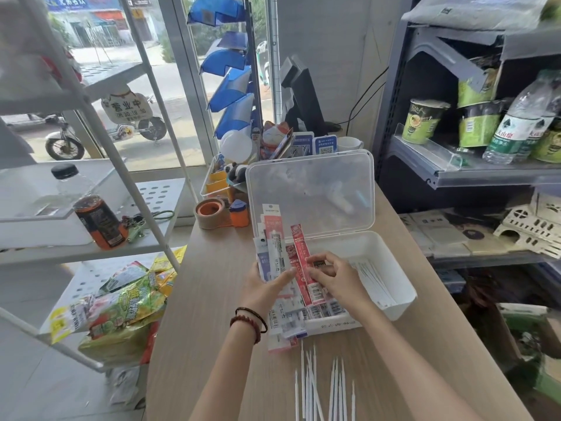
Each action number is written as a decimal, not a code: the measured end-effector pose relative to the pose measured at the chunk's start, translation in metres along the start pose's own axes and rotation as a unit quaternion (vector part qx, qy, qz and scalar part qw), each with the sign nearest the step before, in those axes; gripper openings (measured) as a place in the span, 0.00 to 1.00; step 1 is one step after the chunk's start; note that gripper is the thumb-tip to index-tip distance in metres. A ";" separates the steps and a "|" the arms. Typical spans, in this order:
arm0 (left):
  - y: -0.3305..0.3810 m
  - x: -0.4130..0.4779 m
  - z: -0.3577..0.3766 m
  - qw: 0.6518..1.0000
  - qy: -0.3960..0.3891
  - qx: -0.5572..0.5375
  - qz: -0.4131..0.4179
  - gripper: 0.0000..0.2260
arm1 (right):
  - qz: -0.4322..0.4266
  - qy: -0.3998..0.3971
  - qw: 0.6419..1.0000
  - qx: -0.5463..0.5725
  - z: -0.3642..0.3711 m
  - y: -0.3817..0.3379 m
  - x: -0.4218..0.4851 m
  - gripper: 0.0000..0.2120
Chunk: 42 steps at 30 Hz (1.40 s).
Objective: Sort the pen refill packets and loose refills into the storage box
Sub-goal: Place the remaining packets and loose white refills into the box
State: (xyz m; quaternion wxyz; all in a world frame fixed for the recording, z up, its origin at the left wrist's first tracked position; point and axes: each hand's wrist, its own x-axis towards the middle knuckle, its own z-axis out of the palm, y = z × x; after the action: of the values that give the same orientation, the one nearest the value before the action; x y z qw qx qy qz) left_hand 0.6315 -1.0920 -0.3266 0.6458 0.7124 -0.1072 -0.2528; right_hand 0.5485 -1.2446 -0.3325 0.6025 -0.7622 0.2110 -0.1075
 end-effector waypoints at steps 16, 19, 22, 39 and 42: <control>0.002 -0.003 0.000 1.000 -0.004 0.008 0.020 0.25 | -0.028 -0.003 0.989 -0.143 0.007 0.000 -0.002 0.13; 0.004 -0.005 0.000 0.999 -0.031 0.030 0.022 0.24 | -0.052 0.007 0.997 -0.062 0.005 -0.004 -0.006 0.15; 0.003 -0.004 0.000 0.995 -0.069 0.071 0.024 0.28 | -0.064 0.010 0.998 0.000 0.003 -0.007 -0.008 0.16; 0.009 -0.008 0.002 0.991 -0.072 0.106 0.044 0.14 | -0.020 0.047 0.993 0.109 -0.001 -0.006 -0.007 0.08; 0.009 -0.009 0.002 0.990 -0.067 0.111 0.052 0.20 | -0.018 0.061 0.992 0.111 -0.004 -0.006 -0.003 0.06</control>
State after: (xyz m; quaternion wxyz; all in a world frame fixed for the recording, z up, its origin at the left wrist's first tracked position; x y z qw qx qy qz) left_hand 0.6239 -1.0909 -0.3163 0.5662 0.7545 -0.2149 -0.2528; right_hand 0.5450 -1.2456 -0.3257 0.6675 -0.6862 0.2205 -0.1872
